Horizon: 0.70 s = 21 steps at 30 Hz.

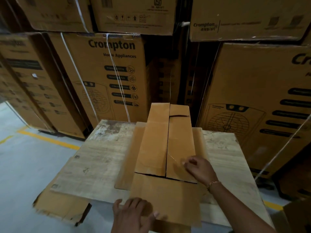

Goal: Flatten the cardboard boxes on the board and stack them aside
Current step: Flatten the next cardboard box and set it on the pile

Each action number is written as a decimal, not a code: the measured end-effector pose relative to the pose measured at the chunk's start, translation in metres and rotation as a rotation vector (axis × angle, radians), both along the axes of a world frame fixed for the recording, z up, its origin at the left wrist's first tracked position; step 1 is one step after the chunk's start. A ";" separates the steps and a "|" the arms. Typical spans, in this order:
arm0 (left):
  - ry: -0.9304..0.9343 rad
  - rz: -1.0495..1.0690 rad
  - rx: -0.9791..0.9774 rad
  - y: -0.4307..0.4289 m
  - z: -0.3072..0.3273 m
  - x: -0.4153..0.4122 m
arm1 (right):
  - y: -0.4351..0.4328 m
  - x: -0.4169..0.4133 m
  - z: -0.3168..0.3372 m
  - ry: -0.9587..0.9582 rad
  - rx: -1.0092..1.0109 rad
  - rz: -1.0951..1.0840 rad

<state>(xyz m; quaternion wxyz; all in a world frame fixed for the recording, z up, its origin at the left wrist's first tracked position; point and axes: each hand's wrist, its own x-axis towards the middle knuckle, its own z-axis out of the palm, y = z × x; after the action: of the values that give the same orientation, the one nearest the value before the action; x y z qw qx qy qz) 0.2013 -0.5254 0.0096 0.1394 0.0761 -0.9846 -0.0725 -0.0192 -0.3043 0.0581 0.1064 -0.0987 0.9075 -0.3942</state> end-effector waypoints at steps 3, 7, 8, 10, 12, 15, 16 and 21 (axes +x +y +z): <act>-0.045 0.057 0.071 -0.003 0.003 -0.014 | -0.021 0.011 0.000 0.037 0.336 0.083; -0.160 0.199 0.161 -0.013 0.028 -0.065 | -0.044 0.020 -0.002 -0.157 0.509 0.070; -0.240 0.217 0.218 -0.017 0.032 -0.078 | -0.048 0.022 -0.004 -0.180 0.527 0.045; -0.396 0.219 0.349 -0.023 0.035 -0.104 | -0.058 0.024 -0.010 -0.174 0.594 0.012; -0.501 0.223 0.483 -0.025 0.033 -0.124 | -0.069 0.021 -0.012 -0.149 0.672 0.005; -0.565 0.235 0.536 -0.022 0.026 -0.137 | -0.085 0.010 -0.005 -0.195 0.703 0.027; -0.563 0.235 0.528 -0.023 0.024 -0.137 | -0.089 0.005 -0.003 -0.223 0.703 0.029; -0.532 0.261 0.519 -0.025 0.020 -0.139 | -0.070 -0.014 0.014 -0.200 0.301 -0.005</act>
<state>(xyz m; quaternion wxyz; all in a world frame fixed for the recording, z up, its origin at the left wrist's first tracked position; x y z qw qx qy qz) 0.0622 -0.5500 0.0301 -0.1367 0.2497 -0.9173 -0.2785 -0.0335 -0.3745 0.0725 0.2086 -0.0398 0.9413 -0.2622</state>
